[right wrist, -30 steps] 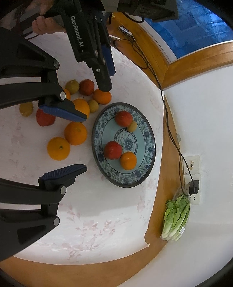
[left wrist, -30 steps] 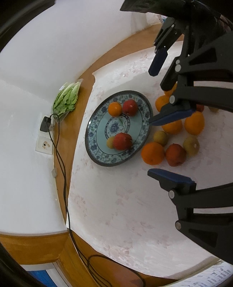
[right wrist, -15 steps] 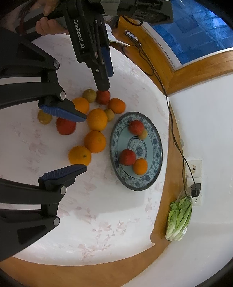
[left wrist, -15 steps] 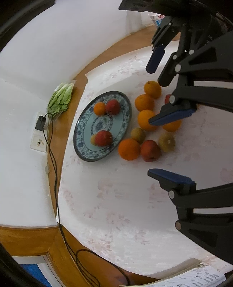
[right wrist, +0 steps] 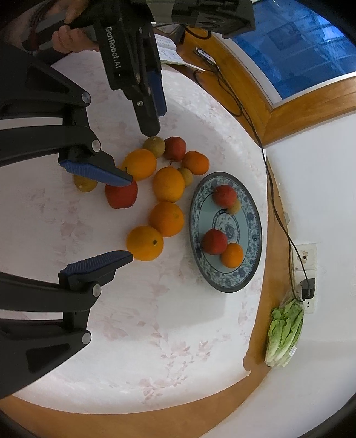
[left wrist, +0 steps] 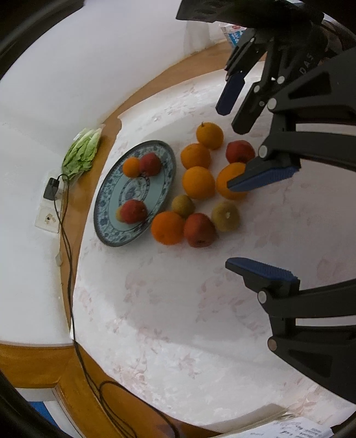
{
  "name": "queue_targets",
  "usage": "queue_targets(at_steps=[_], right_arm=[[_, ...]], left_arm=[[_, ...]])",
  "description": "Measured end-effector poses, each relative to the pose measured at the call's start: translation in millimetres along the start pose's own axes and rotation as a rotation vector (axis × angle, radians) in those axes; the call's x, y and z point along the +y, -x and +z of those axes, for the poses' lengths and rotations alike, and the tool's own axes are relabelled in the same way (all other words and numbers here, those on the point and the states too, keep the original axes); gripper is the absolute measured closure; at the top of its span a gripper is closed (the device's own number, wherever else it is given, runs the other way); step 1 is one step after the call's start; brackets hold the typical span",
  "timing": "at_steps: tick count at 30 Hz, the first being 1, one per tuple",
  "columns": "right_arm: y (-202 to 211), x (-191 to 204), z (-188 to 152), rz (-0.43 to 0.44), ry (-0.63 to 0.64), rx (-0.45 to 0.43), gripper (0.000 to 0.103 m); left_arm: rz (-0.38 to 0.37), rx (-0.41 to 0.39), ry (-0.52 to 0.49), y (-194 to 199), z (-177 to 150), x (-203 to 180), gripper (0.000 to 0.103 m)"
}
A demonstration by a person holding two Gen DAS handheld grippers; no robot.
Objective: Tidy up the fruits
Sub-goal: 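Withdraw both open tools from the plate back toward the fruit cluster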
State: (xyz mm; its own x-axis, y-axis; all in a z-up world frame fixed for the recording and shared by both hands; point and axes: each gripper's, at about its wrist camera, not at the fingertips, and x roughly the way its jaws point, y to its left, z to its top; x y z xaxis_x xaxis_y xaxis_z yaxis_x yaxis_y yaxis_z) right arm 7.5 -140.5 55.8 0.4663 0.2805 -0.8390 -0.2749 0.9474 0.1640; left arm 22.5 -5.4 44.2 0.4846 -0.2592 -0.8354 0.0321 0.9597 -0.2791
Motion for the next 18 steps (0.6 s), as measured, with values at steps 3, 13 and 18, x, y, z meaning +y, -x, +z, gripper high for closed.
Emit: queue_targets(at_steps=[3, 13, 18], right_arm=[[-0.1, -0.5, -2.8, 0.0, 0.002, 0.0, 0.053], [0.6, -14.2, -5.4, -0.015, -0.027, -0.015, 0.053], [-2.2, -18.8, -3.0, -0.03, -0.032, -0.019, 0.053]], left_arm=[[-0.019, 0.009, -0.008, -2.7, -2.7, -6.3, 0.05], [-0.034, 0.034, -0.027, -16.0, -8.2, -23.7, 0.05], [-0.031, 0.039, -0.023, -20.9, -8.4, -27.5, 0.05]])
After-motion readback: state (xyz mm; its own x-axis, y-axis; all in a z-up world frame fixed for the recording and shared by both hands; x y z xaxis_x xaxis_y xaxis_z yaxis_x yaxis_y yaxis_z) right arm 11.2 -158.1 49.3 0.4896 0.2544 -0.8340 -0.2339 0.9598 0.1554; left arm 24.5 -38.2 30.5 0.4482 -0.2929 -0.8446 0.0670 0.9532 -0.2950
